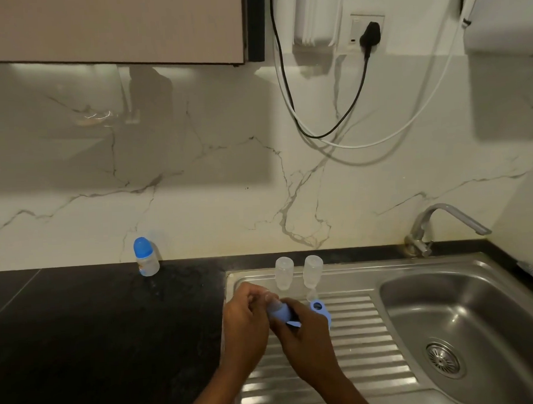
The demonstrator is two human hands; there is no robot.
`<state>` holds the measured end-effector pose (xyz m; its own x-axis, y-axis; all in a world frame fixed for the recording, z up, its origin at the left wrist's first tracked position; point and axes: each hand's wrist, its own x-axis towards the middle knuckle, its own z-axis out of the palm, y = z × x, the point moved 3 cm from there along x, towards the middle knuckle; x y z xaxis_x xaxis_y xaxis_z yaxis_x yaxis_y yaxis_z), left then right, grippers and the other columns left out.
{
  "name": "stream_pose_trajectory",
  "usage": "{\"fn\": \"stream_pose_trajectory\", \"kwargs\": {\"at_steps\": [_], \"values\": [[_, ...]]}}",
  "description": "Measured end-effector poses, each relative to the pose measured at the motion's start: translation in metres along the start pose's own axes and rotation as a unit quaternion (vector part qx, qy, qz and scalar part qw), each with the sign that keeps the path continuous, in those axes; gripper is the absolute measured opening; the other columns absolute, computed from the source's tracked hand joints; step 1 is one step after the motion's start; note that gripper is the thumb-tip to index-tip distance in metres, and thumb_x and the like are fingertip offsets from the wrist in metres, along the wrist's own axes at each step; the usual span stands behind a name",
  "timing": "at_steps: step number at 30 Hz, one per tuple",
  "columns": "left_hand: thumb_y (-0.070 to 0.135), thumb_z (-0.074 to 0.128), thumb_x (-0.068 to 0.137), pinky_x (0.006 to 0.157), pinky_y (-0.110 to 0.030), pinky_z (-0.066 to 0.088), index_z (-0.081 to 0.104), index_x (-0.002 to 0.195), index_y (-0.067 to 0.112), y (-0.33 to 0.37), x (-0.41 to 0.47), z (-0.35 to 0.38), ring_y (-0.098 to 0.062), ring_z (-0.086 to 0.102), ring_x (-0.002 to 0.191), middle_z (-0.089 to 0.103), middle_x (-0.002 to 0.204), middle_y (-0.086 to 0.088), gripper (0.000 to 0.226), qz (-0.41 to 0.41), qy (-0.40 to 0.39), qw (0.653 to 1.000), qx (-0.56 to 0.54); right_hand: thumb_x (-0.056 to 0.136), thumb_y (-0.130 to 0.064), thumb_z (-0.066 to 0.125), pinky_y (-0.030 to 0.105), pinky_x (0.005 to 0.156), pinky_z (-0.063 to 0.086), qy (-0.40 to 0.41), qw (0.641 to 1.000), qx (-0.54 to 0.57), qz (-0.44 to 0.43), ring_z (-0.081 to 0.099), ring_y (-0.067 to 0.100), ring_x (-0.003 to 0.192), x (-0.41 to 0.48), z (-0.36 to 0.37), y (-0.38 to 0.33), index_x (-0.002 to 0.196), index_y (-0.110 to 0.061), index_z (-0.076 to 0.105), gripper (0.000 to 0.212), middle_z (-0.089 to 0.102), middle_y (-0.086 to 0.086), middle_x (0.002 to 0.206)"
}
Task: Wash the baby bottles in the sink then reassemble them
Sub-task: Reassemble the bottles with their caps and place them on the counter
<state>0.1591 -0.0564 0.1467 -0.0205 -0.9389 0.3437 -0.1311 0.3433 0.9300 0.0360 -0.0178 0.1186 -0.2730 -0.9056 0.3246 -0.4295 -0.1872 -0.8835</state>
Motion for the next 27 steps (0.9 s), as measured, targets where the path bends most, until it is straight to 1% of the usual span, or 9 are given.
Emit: {"fn": "stream_pose_trajectory", "kwargs": {"at_steps": [4, 7, 9, 11, 14, 20, 22, 24, 27], "values": [[0.018, 0.060, 0.093, 0.069, -0.025, 0.059, 0.065, 0.082, 0.020, 0.017, -0.007, 0.002, -0.017, 0.071, 0.077, 0.071, 0.080, 0.007, 0.013, 0.048, -0.024, 0.999, -0.002, 0.086, -0.016, 0.074, 0.015, 0.079, 0.054, -0.006, 1.000, 0.028, 0.003, 0.068, 0.001, 0.092, 0.003, -0.002, -0.003, 0.105, -0.015, 0.070, 0.020, 0.072, -0.011, 0.093], [0.002, 0.064, 0.093, 0.071, -0.024, 0.058, 0.067, 0.084, 0.010, 0.010, 0.001, -0.002, -0.020, 0.071, 0.080, 0.071, 0.081, 0.001, 0.012, 0.001, -0.018, 0.999, -0.028, 0.086, -0.020, 0.075, 0.019, 0.084, 0.055, -0.041, 0.998, 0.042, -0.002, 0.067, 0.004, 0.100, 0.004, -0.007, -0.003, 0.115, -0.019, 0.068, 0.031, 0.072, -0.012, 0.104], [-0.004, 0.068, 0.088, 0.075, -0.033, 0.060, 0.068, 0.085, 0.002, 0.004, 0.009, -0.003, -0.024, 0.071, 0.080, 0.072, 0.080, -0.007, 0.006, -0.038, -0.044, 0.997, -0.040, 0.086, -0.023, 0.074, 0.019, 0.086, 0.054, -0.080, 0.996, 0.039, 0.004, 0.066, 0.003, 0.102, 0.004, -0.009, 0.001, 0.121, -0.019, 0.065, 0.036, 0.072, -0.010, 0.109], [-0.003, 0.070, 0.087, 0.077, -0.041, 0.061, 0.069, 0.085, 0.001, 0.000, 0.012, -0.006, -0.025, 0.072, 0.078, 0.072, 0.079, -0.011, 0.005, -0.039, -0.078, 0.996, -0.018, 0.088, -0.022, 0.073, 0.016, 0.086, 0.052, -0.114, 0.993, 0.030, 0.011, 0.066, 0.001, 0.100, 0.002, -0.010, 0.003, 0.120, -0.018, 0.066, 0.034, 0.072, -0.010, 0.108], [-0.001, 0.071, 0.087, 0.071, -0.034, 0.060, 0.069, 0.084, 0.004, 0.002, 0.009, -0.005, -0.026, 0.072, 0.075, 0.072, 0.078, -0.012, 0.006, -0.020, -0.096, 0.995, -0.008, 0.089, -0.018, 0.071, 0.012, 0.085, 0.050, -0.147, 0.989, 0.028, 0.002, 0.066, 0.000, 0.099, 0.002, -0.014, 0.005, 0.115, -0.019, 0.068, 0.026, 0.072, -0.013, 0.104], [-0.001, 0.068, 0.089, 0.074, -0.025, 0.057, 0.071, 0.086, 0.008, 0.003, -0.008, 0.024, -0.022, 0.071, 0.084, 0.073, 0.084, -0.004, 0.010, -0.020, -0.060, 0.998, -0.008, 0.088, -0.015, 0.071, 0.013, 0.082, 0.050, -0.099, 0.992, 0.066, 0.039, 0.067, 0.002, 0.094, 0.005, -0.023, 0.021, 0.109, -0.020, 0.071, 0.021, 0.074, -0.011, 0.096], [0.001, 0.070, 0.088, 0.076, -0.028, 0.058, 0.071, 0.088, 0.008, -0.002, -0.003, 0.035, -0.023, 0.072, 0.085, 0.074, 0.086, -0.005, 0.007, -0.034, -0.088, 0.995, -0.012, 0.088, -0.017, 0.071, 0.013, 0.083, 0.050, -0.106, 0.990, 0.074, 0.061, 0.067, 0.001, 0.097, 0.007, -0.030, 0.033, 0.112, -0.023, 0.070, 0.024, 0.074, -0.011, 0.100], [0.005, 0.068, 0.091, 0.079, -0.033, 0.059, 0.072, 0.093, 0.007, -0.009, 0.010, 0.047, -0.024, 0.072, 0.086, 0.074, 0.089, -0.006, 0.004, -0.050, -0.138, 0.989, -0.013, 0.086, -0.021, 0.071, 0.020, 0.086, 0.052, -0.097, 0.986, 0.094, 0.100, 0.068, 0.004, 0.096, 0.009, -0.040, 0.050, 0.109, -0.024, 0.070, 0.023, 0.075, -0.009, 0.099], [0.018, 0.064, 0.097, 0.085, -0.036, 0.059, 0.072, 0.099, 0.016, -0.032, 0.043, 0.063, -0.016, 0.071, 0.089, 0.075, 0.092, 0.002, 0.009, -0.042, -0.155, 0.984, 0.081, 0.089, -0.019, 0.069, 0.030, 0.085, 0.054, -0.060, 0.977, 0.141, 0.146, 0.070, 0.011, 0.089, 0.014, -0.057, 0.070, 0.099, -0.019, 0.073, 0.011, 0.076, -0.003, 0.092]]}}
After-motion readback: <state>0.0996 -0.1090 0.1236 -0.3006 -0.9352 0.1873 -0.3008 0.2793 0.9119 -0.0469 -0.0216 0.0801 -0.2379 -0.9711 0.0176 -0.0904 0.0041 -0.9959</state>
